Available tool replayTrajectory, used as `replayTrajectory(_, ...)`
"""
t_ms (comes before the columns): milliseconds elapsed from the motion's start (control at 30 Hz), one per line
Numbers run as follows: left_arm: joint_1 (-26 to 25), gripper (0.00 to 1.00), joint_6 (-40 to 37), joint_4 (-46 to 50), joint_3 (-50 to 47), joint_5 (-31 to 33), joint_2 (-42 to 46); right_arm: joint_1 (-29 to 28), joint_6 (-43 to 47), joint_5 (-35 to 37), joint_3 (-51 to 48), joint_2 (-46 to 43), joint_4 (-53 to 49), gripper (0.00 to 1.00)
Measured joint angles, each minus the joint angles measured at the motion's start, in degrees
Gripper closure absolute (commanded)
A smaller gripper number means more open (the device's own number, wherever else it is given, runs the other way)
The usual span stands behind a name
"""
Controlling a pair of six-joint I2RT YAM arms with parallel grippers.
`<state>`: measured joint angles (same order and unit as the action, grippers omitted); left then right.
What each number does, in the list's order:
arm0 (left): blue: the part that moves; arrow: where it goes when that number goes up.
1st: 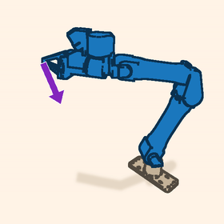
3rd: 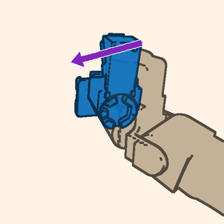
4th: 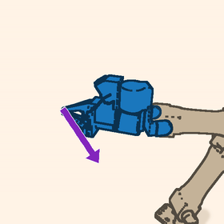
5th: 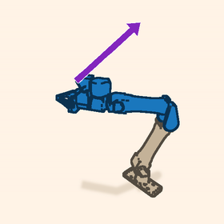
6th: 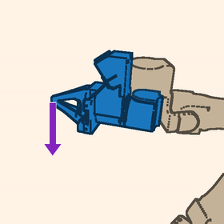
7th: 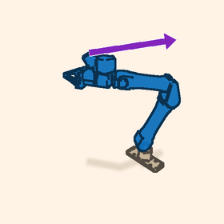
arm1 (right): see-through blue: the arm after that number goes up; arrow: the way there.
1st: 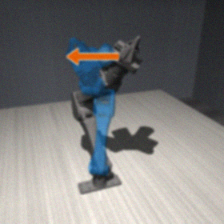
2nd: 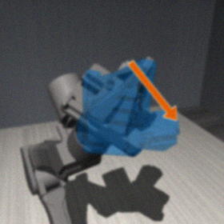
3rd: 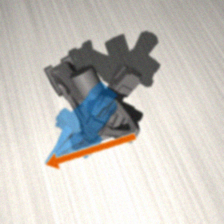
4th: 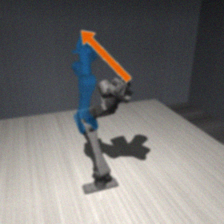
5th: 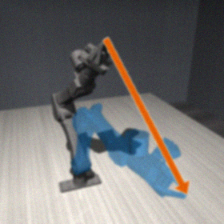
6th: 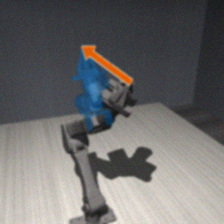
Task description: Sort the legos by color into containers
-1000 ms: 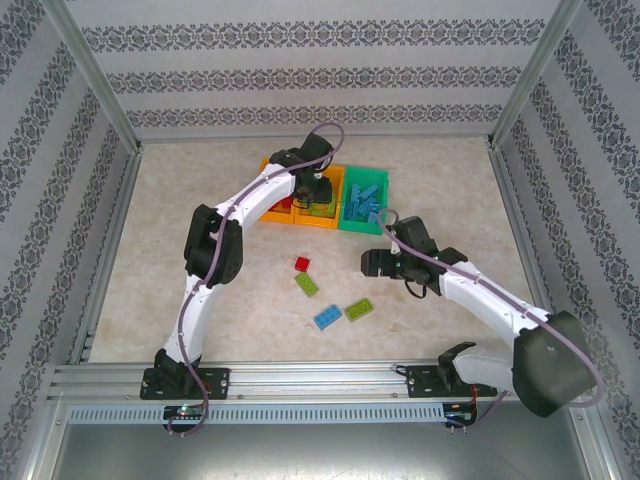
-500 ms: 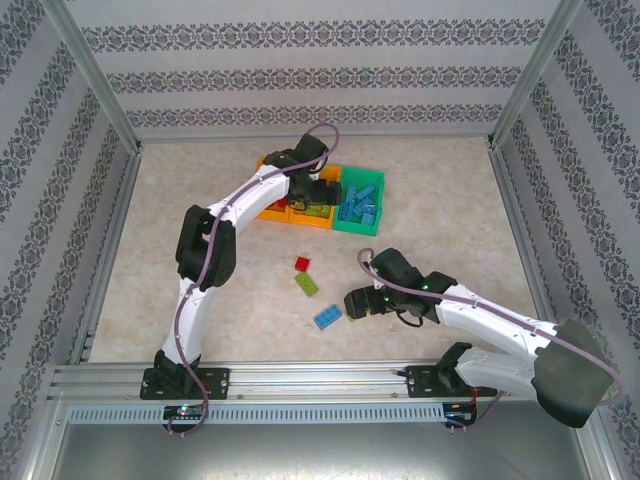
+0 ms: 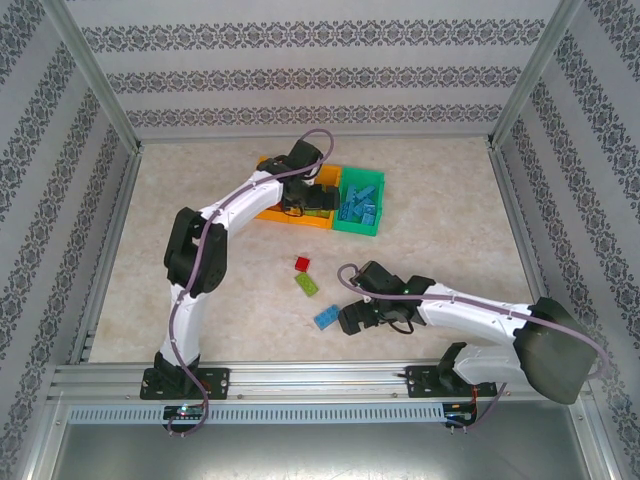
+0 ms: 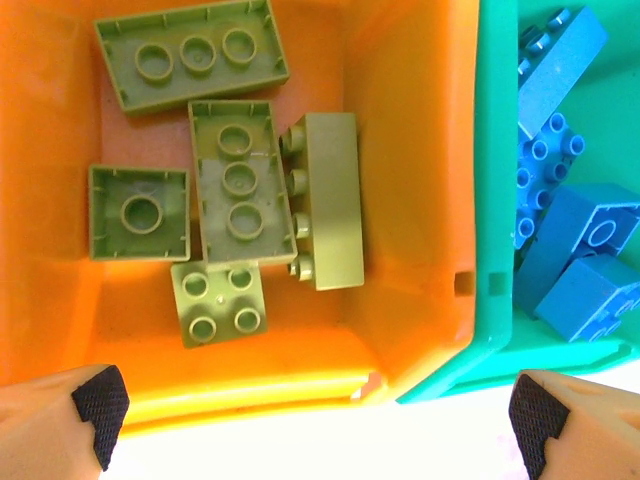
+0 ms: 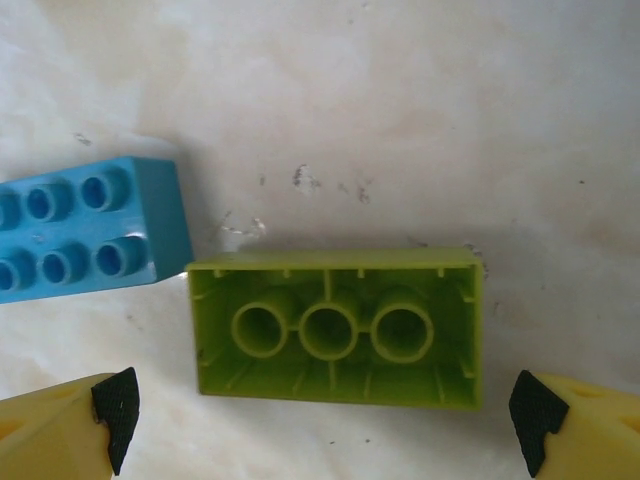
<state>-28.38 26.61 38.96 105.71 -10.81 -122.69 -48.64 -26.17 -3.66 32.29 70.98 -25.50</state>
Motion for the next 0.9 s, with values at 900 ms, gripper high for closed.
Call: replayTrajectory(900, 3.39, 0.00, 2.64, -4.39, -9.57, 0.33, 7.37, -0.28, 1.92, 2.40, 7.10, 9.46, -1.05, 0.14)
